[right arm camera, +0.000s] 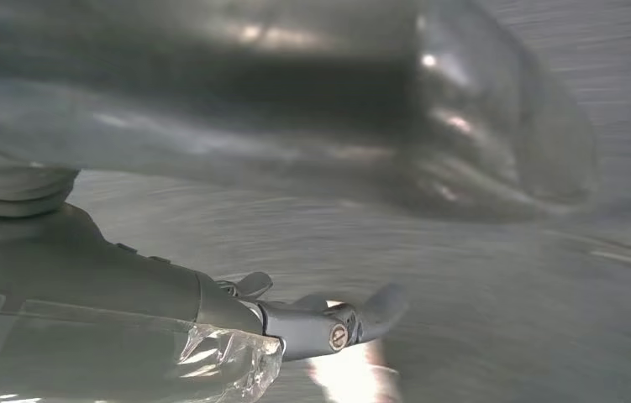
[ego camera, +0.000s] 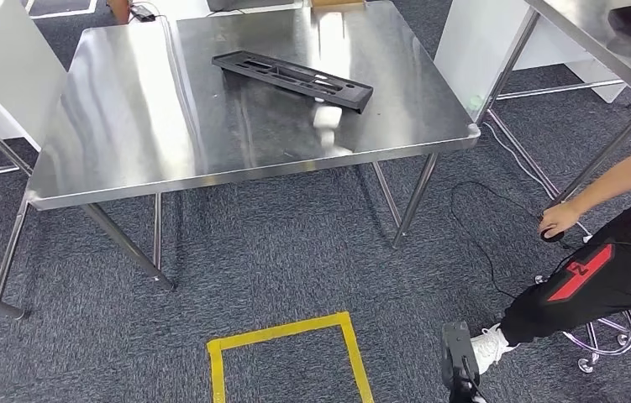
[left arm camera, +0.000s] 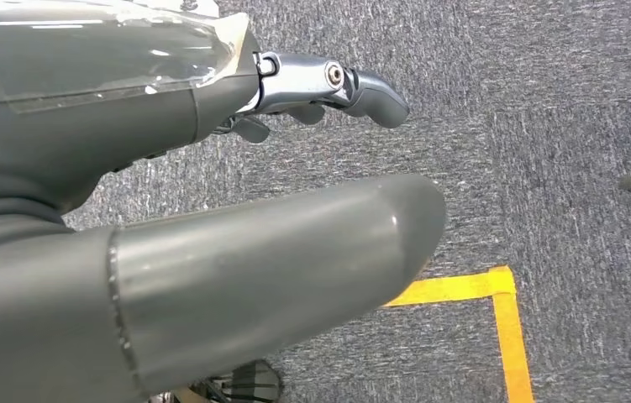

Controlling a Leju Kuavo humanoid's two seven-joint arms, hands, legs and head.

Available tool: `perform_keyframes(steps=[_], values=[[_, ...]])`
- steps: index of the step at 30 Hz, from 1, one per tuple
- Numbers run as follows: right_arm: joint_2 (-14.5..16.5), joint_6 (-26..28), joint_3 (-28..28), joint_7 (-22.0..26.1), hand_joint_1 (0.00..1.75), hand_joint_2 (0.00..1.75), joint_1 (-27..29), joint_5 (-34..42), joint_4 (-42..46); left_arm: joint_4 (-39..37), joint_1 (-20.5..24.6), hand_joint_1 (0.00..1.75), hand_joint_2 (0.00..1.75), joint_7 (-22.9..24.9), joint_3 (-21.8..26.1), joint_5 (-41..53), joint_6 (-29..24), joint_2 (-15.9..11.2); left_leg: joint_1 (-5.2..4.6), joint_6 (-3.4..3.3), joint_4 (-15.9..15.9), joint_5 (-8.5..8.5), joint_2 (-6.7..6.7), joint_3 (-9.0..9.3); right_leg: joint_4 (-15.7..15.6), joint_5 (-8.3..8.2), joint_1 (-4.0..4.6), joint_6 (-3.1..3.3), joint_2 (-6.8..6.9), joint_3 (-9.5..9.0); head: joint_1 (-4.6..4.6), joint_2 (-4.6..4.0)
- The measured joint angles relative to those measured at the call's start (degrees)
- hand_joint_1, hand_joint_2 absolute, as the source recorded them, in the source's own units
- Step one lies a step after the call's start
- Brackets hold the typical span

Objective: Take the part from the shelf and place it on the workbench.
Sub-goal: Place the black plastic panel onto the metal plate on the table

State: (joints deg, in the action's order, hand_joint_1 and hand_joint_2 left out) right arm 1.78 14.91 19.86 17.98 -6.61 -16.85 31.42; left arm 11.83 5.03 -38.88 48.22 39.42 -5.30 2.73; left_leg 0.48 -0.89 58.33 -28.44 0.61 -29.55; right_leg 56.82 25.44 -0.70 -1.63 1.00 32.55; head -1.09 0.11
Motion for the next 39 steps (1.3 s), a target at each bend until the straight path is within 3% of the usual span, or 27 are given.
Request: perform_keyframes(steps=[3, 5, 7, 8, 9, 10, 11, 13, 15, 16, 18, 19, 21, 23, 24, 25, 26, 27, 28, 30, 31, 33, 34, 35, 37, 38, 39], values=[[-0.50, 0.72, -2.41, -11.11, 0.00, 0.00, 0.41, -7.56, -7.35, -0.03, -0.09, 0.00, 0.00, 0.15, 0.08, 0.97, 0.31, 0.31, -0.35, -0.90, -1.55, 0.34, -0.05, 0.25, 0.04, -0.52, 0.00, -1.34, 0.02, 0.52, -0.07, 0.00], [-0.69, 0.54, -3.89, -17.32, 0.00, 0.00, 1.35, -9.38, -11.15, -0.04, 0.11, 0.00, 0.00, 0.53, 0.09, 1.65, 0.59, 0.63, -0.23, -1.98, -2.43, 1.26, -0.31, -0.20, 2.76, 2.04, 0.11, -1.20, -0.27, 1.84, -0.26, 0.00], [-0.90, 0.16, -4.49, -20.71, 0.00, 0.00, 2.33, -9.33, -13.78, -0.05, 0.20, 0.00, 0.00, 0.97, 0.09, 2.09, 0.71, 0.87, -0.26, -2.64, -2.66, 2.17, -0.45, -1.24, 9.45, 6.70, 0.01, -0.60, -0.58, 4.16, -0.52, 0.00], [-1.09, 0.00, -4.61, -21.65, 0.00, 0.00, 2.76, -9.25, -14.74, -0.05, 0.20, 0.00, 0.00, 1.16, 0.09, 2.20, 0.75, 0.96, -0.35, -2.71, -2.57, 2.61, -0.57, -1.89, 13.05, 8.37, -0.07, -0.64, -0.67, 5.05, -0.56, 0.00], [-1.27, -0.05, -4.67, -22.25, 0.00, 0.00, 3.09, -9.16, -15.48, -0.05, 0.18, 0.00, 0.00, 1.29, 0.09, 2.31, 0.81, 1.04, -0.41, -2.70, -2.44, 3.07, -0.74, -2.58, 15.55, 8.98, -0.09, -1.02, -0.70, 5.29, -0.58, 0.00], [-1.43, -0.07, -4.72, -22.60, 0.00, 0.00, 3.31, -8.99, -16.09, -0.05, 0.17, 0.00, 0.00, 1.43, 0.09, 2.42, 0.89, 1.10, -0.44, -2.62, -2.26, 3.54, -0.91, -3.33, 16.29, 8.46, -0.10, -1.64, -0.70, 4.62, -0.58, 0.00], [-1.58, -0.04, -4.72, -22.75, 0.00, 0.00, 3.41, -8.78, -16.57, -0.05, 0.17, 0.00, 0.00, 1.57, 0.09, 2.51, 0.96, 1.16, -0.43, -2.49, -2.03, 4.00, -1.07, -4.10, 15.04, 7.10, -0.14, -2.36, -0.70, 2.98, -0.58, 0.00], [-1.78, 0.05, -4.71, -22.52, 0.00, 0.00, 3.37, -8.33, -17.17, -0.04, 0.22, 0.00, 0.00, 1.82, 0.09, 2.80, 1.02, 1.23, -0.50, -2.05, -1.45, 4.88, -1.21, -5.49, 7.40, 5.01, -0.31, -3.08, -0.73, -2.78, -0.60, 0.00], [-1.90, 0.15, -4.70, -21.89, 0.00, 0.00, 3.29, -8.03, -17.51, -0.03, 0.29, 0.00, 0.00, 1.95, 0.09, 3.16, 1.03, 1.23, -0.65, -1.45, -1.05, 5.75, -1.27, -6.25, -0.16, 5.63, -0.05, -2.30, -0.88, -7.43, -0.54, 0.00], [-1.93, 0.20, -4.69, -21.52, 0.00, 0.00, 3.26, -7.88, -17.66, -0.03, 0.31, 0.00, 0.00, 1.98, 0.09, 3.34, 1.03, 1.21, -0.69, -1.17, -1.02, 6.22, -1.30, -6.41, -1.87, 6.20, 0.19, -1.73, -0.94, -8.20, -0.49, 0.00], [-1.95, 0.27, -4.67, -20.99, 0.00, 0.00, 3.25, -7.69, -18.06, -0.03, 0.27, 0.00, 0.00, 2.04, 0.09, 3.57, 1.04, 1.16, -0.59, -0.54, -1.00, 6.80, -1.25, -6.65, -2.06, 5.71, 0.10, -0.56, -0.87, -7.55, -0.39, 0.00], [-1.93, 0.31, -4.67, -20.84, 0.00, 0.00, 3.23, -7.63, -18.24, -0.04, 0.20, 0.00, 0.00, 2.09, 0.09, 3.65, 1.04, 1.15, -0.47, -0.20, -0.45, 5.80, -1.12, -6.95, -1.99, 5.21, -0.10, 0.14, -0.75, -7.07, -0.31, 0.00], [-1.90, 0.33, -4.67, -20.71, 0.00, 0.00, 3.28, -7.59, -18.52, -0.05, 0.10, 0.00, 0.00, 2.16, 0.09, 3.72, 1.05, 1.14, -0.14, 0.50, 3.28, 0.55, -0.84, -7.94, -2.01, 3.89, -0.48, 1.44, -0.46, -5.84, -0.13, 0.00], [-1.92, 0.34, -4.67, -20.58, 0.00, 0.00, 3.33, -7.58, -18.64, -0.05, 0.09, 0.00, 0.00, 2.18, 0.09, 3.75, 1.05, 1.16, 0.08, 1.06, 10.32, -5.27, -0.73, -9.00, -1.87, 2.47, -0.26, 1.91, -0.34, -4.27, 0.00, 0.00], [-1.93, 0.36, -4.66, -20.47, 0.00, 0.00, 3.33, -7.55, -18.70, -0.05, 0.11, 0.00, 0.00, 2.18, 0.08, 3.80, 1.08, 1.15, 0.17, 1.26, 13.47, -6.21, -0.70, -9.13, -1.67, 1.74, -0.19, 1.87, -0.33, -3.33, 0.02, 0.00], [-1.94, 0.42, -4.65, -20.29, 0.00, 0.00, 3.34, -7.52, -18.76, -0.05, 0.13, 0.00, 0.00, 2.20, 0.06, 3.93, 1.11, 1.14, 0.26, 1.39, 15.31, -5.65, -0.71, -8.69, -1.37, 1.07, -0.16, 1.75, -0.32, -2.30, 0.03, 0.00], [-1.94, 0.53, -4.63, -20.06, 0.00, 0.00, 3.34, -7.49, -18.82, -0.05, 0.19, 0.00, 0.00, 2.26, 0.02, 4.11, 1.15, 1.14, 0.36, 1.44, 15.30, -4.00, -0.71, -7.44, -0.97, 0.47, -0.18, 1.57, -0.32, -1.20, 0.03, 0.00], [-1.91, 0.70, -4.59, -19.80, 0.00, 0.00, 3.34, -7.46, -18.89, -0.05, 0.31, 0.00, 0.00, 2.38, -0.03, 4.31, 1.20, 1.14, 0.47, 1.40, 13.26, -2.19, -0.70, -5.26, -0.49, -0.04, -0.21, 1.36, -0.33, -0.06, 0.05, 0.00], [-1.85, 0.91, -4.55, -19.58, 0.00, 0.00, 3.34, -7.45, -18.95, -0.05, 0.53, 0.00, 0.00, 2.54, -0.08, 4.51, 1.22, 1.13, 0.56, 1.29, 9.59, -1.51, -0.64, -2.35, -0.01, -0.49, -0.21, 1.11, -0.33, 0.91, 0.07, 0.00], [-1.66, 1.25, -4.45, -19.40, 0.00, 0.00, 3.31, -7.41, -19.05, -0.03, 1.05, 0.00, 0.00, 2.85, -0.16, 4.87, 1.25, 1.11, 0.48, 0.91, 1.37, -2.67, -0.41, 3.19, 0.61, -1.41, -0.08, 0.38, -0.28, 2.12, 0.02, 0.00], [-1.57, 1.36, -4.40, -19.49, 0.00, 0.00, 3.27, -7.42, -19.11, -0.03, 1.27, 0.00, 0.00, 2.96, -0.18, 5.03, 1.26, 1.12, 0.28, 0.64, -1.19, -3.64, -0.31, 4.61, 0.64, -2.00, -0.06, -0.03, -0.22, 2.43, -0.01, 0.00], [-1.44, 1.47, -4.32, -20.01, 0.00, 0.00, 3.25, -7.53, -19.35, -0.04, 1.42, 0.00, 0.00, 3.23, -0.20, 5.20, 1.26, 1.10, 0.02, -0.33, -2.65, -3.42, -0.43, 4.56, 0.39, -3.12, -0.06, -0.83, -0.17, 2.82, -0.07, 0.00], [-1.40, 1.48, -4.30, -20.39, 0.00, 0.00, 3.27, -7.64, -19.51, -0.05, 1.46, 0.00, 0.00, 3.36, -0.20, 5.21, 1.23, 1.13, -0.01, -1.00, -2.79, -2.70, -0.60, 3.84, 0.66, -2.81, -0.07, -0.96, -0.26, 3.25, -0.04, 0.00], [-1.33, 1.48, -4.28, -20.74, 0.00, 0.00, 3.34, -7.73, -19.65, -0.05, 1.47, 0.00, 0.00, 3.46, -0.20, 5.21, 1.20, 1.14, 0.02, -1.72, -2.96, -1.83, -0.77, 2.96, 1.70, -1.38, -0.04, -0.78, -0.37, 3.84, -0.13, 0.00], [-1.19, 1.48, -4.27, -21.15, 0.00, 0.00, 3.44, -7.98, -19.80, -0.05, 1.49, 0.00, 0.00, 3.53, -0.19, 5.20, 1.15, 1.16, 0.01, -2.55, -3.08, -0.01, -1.02, 0.90, 6.94, 4.14, -0.05, 0.14, -0.59, 5.65, -0.30, 0.00], [-1.11, 1.48, -4.27, -21.24, 0.00, 0.00, 3.45, -8.12, -19.83, -0.05, 1.46, 0.00, 0.00, 3.54, -0.18, 5.21, 1.14, 1.13, -0.02, -2.67, -3.03, 0.90, -1.09, -0.19, 10.76, 6.80, -0.09, 0.35, -0.64, 6.44, -0.41, 0.00], [-1.09, 1.48, -4.26, -21.25, 0.00, 0.00, 3.43, -8.25, -19.84, -0.05, 1.43, 0.00, 0.00, 3.53, -0.17, 5.24, 1.14, 1.14, -0.04, -2.61, -2.97, 1.82, -1.18, -1.20, 14.36, 8.32, -0.14, 0.12, -0.67, 6.84, -0.42, 0.00]])
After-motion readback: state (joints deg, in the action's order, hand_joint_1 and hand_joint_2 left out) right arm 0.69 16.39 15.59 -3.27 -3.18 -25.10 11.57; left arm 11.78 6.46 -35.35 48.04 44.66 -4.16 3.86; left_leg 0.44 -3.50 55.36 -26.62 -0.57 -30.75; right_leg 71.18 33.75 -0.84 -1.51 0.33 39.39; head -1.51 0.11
